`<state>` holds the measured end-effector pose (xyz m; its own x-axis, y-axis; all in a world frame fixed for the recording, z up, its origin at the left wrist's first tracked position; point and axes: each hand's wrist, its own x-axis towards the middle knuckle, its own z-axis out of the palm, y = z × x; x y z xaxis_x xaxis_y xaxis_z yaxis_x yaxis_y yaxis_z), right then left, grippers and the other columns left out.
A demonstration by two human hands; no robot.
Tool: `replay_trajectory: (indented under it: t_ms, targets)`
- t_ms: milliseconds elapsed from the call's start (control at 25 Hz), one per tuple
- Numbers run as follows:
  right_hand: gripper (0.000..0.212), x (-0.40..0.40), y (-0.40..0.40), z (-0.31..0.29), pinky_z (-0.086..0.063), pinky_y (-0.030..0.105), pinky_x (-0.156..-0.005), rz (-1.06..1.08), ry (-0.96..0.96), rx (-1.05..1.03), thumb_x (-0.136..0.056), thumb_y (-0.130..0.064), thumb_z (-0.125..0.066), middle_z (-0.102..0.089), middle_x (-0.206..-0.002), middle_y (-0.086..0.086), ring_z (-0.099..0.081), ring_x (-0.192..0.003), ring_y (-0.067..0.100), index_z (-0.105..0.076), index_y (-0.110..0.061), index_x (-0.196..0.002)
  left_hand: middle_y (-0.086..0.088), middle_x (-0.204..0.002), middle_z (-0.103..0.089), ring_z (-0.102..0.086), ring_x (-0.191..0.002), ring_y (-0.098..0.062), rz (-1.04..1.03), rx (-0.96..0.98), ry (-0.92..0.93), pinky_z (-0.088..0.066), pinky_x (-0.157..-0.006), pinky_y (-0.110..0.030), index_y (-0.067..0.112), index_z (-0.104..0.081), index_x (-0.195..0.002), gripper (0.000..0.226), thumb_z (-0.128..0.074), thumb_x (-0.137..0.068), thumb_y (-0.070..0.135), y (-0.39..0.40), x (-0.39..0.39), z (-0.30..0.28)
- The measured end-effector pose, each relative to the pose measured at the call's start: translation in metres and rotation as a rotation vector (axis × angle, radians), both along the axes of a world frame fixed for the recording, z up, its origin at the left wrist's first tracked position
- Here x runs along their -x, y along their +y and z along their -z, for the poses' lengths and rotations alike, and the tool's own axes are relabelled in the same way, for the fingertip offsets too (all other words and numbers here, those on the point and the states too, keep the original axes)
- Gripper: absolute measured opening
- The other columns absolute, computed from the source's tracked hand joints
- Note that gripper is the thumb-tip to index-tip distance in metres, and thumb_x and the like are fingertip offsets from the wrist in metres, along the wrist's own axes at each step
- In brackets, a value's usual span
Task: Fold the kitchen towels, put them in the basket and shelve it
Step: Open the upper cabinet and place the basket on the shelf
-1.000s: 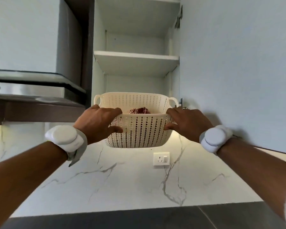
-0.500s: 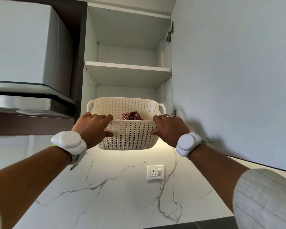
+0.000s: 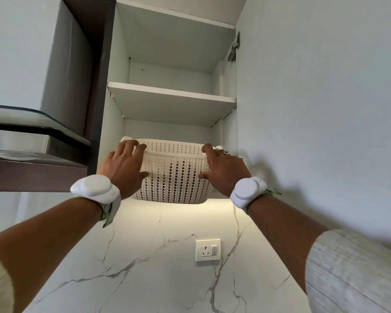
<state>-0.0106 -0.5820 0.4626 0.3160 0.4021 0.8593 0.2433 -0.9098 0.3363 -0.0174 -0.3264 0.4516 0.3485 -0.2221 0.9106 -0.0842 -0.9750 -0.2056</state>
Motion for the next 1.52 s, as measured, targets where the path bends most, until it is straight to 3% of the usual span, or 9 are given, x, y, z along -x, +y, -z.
replay_trajectory:
  t_ms: [160, 280, 440, 680, 920, 1080, 1160, 1400, 1520]
  targets:
    - [0.062, -0.024, 0.011, 0.001, -0.051, 0.04, -0.065, -0.05, -0.074, -0.123, -0.084, -0.018, -0.067, -0.052, -0.132, 0.011, -0.056, -0.111, 0.033, -0.034, -0.011, -0.136, -0.024, -0.154, -0.021, -0.037, -0.132, -0.046, 0.009, -0.085, 0.047, -0.043, -0.097, -0.057, 0.01, -0.021, -0.149, 0.118, -0.089, -0.057, 0.037, 0.018, -0.033, 0.032]
    - [0.066, -0.049, 0.02, 0.021, -0.056, 0.042, -0.06, -0.058, -0.117, -0.037, -0.078, 0.001, -0.061, -0.037, -0.149, 0.017, -0.05, -0.124, 0.039, -0.04, -0.01, -0.14, -0.019, -0.158, 0.017, -0.017, -0.143, -0.045, -0.001, -0.091, 0.199, -0.03, -0.11, -0.053, 0.019, 0.018, -0.15, 0.134, -0.081, -0.065, 0.05, 0.033, -0.059, 0.066]
    - [0.079, -0.084, 0.027, 0.052, -0.048, 0.045, -0.093, -0.078, 0.121, -0.045, -0.091, -0.022, -0.054, 0.012, -0.161, 0.008, -0.01, -0.147, 0.035, -0.008, -0.018, -0.154, -0.01, -0.147, 0.045, 0.002, -0.148, -0.037, -0.061, -0.107, 0.324, -0.018, -0.118, -0.046, 0.016, 0.04, -0.14, 0.132, -0.068, -0.076, 0.056, 0.045, -0.088, 0.097]
    - [0.105, -0.125, 0.033, 0.091, -0.023, 0.046, -0.116, 0.051, 0.383, -0.064, -0.084, -0.054, -0.059, 0.032, -0.155, 0.007, -0.008, -0.147, 0.036, 0.019, -0.032, -0.15, -0.007, -0.15, 0.038, 0.024, -0.143, -0.033, -0.243, -0.105, 0.3, 0.009, -0.113, -0.049, 0.015, 0.038, -0.14, 0.123, -0.061, -0.08, 0.057, 0.051, -0.107, 0.118]
    - [0.113, -0.145, 0.042, 0.119, 0.007, 0.047, -0.117, 0.066, 0.318, -0.153, -0.076, -0.067, -0.056, 0.034, -0.154, 0.008, 0.019, -0.145, 0.034, 0.024, -0.033, -0.148, -0.011, -0.161, -0.004, -0.011, -0.145, -0.039, -0.188, -0.126, 0.235, -0.017, -0.114, -0.054, 0.016, 0.001, -0.153, 0.137, -0.082, -0.051, 0.057, 0.06, -0.119, 0.128]
    - [0.114, -0.135, 0.038, 0.09, 0.003, 0.046, -0.118, 0.097, 0.549, -0.102, -0.076, -0.072, -0.057, 0.027, -0.157, 0.009, 0.017, -0.145, 0.036, 0.024, -0.035, -0.148, -0.008, -0.154, 0.03, 0.016, -0.146, -0.032, -0.278, -0.116, 0.425, 0.004, -0.118, -0.045, 0.017, 0.029, -0.147, 0.126, -0.067, -0.075, 0.058, 0.047, -0.095, 0.105]
    - [0.112, -0.111, 0.038, 0.07, -0.003, 0.048, -0.119, 0.16, 0.739, -0.101, -0.078, -0.07, -0.059, 0.024, -0.158, 0.008, 0.012, -0.146, 0.037, 0.018, -0.032, -0.15, -0.006, -0.157, 0.025, 0.012, -0.147, -0.031, -0.317, -0.124, 0.635, 0.004, -0.118, -0.044, 0.016, 0.022, -0.15, 0.122, -0.066, -0.078, 0.059, 0.038, -0.072, 0.076]
    - [0.098, -0.016, 0.023, 0.103, 0.002, 0.045, -0.118, 0.28, 0.343, 0.063, -0.085, -0.031, -0.061, 0.024, -0.158, 0.007, 0.016, -0.147, 0.029, 0.009, -0.025, -0.153, -0.01, -0.159, 0.019, 0.011, -0.148, -0.03, -0.111, -0.287, 0.381, 0.003, -0.119, -0.045, 0.015, 0.01, -0.153, 0.095, -0.055, -0.089, 0.044, -0.01, -0.011, 0.085]
    - [0.089, 0.022, 0.008, 0.09, 0.004, 0.046, -0.119, 0.35, 0.204, -0.01, -0.084, -0.023, -0.055, 0.019, -0.159, 0.011, 0.016, -0.147, 0.031, -0.001, -0.021, -0.154, -0.009, -0.16, 0.019, 0.012, -0.148, -0.03, -0.047, -0.324, 0.3, 0.003, -0.119, -0.047, 0.014, 0.006, -0.153, 0.093, -0.054, -0.088, 0.042, -0.024, 0.007, 0.081]
